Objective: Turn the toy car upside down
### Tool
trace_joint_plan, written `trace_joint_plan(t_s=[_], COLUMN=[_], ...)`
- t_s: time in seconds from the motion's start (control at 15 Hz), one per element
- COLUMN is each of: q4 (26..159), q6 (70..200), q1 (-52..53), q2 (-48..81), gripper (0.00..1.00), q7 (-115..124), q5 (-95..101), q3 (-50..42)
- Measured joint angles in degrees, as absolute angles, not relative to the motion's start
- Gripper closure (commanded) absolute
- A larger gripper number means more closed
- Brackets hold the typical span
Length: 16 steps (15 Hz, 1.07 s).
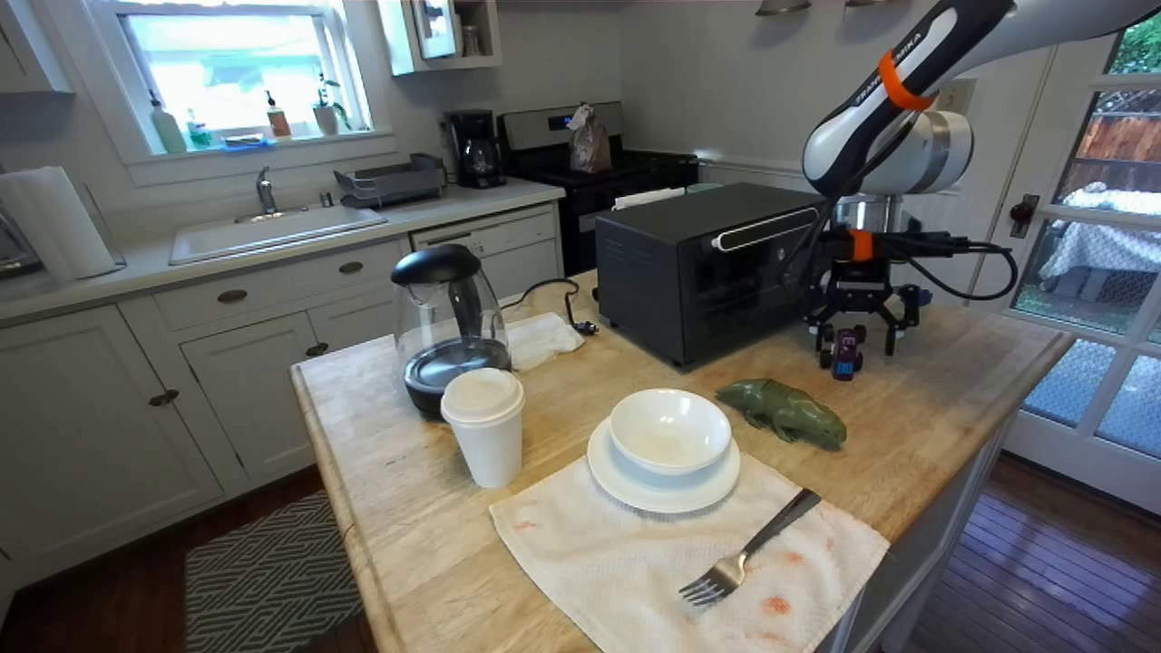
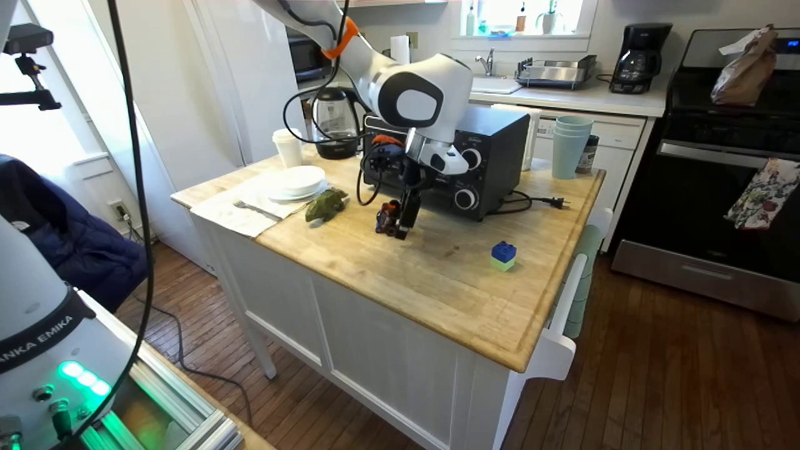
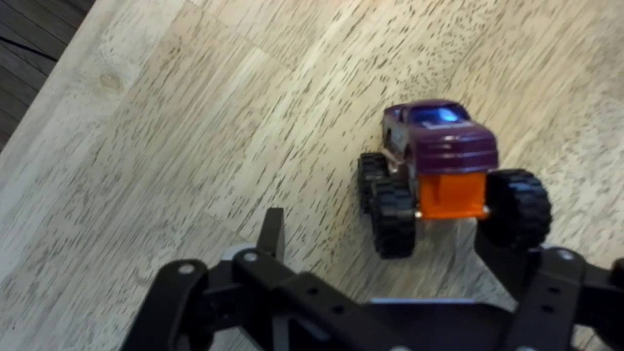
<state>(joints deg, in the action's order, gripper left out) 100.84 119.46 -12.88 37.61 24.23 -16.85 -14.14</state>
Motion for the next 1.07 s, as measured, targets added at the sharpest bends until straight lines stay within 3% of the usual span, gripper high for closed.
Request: trace_joint_plan(t_s=[1.07], q4=[91.76], q6=[104.49], q1=[-15.81], q2=[42.87], gripper=[0.0], q7=[20.29], q5=[-17.85], q3=[-11.7])
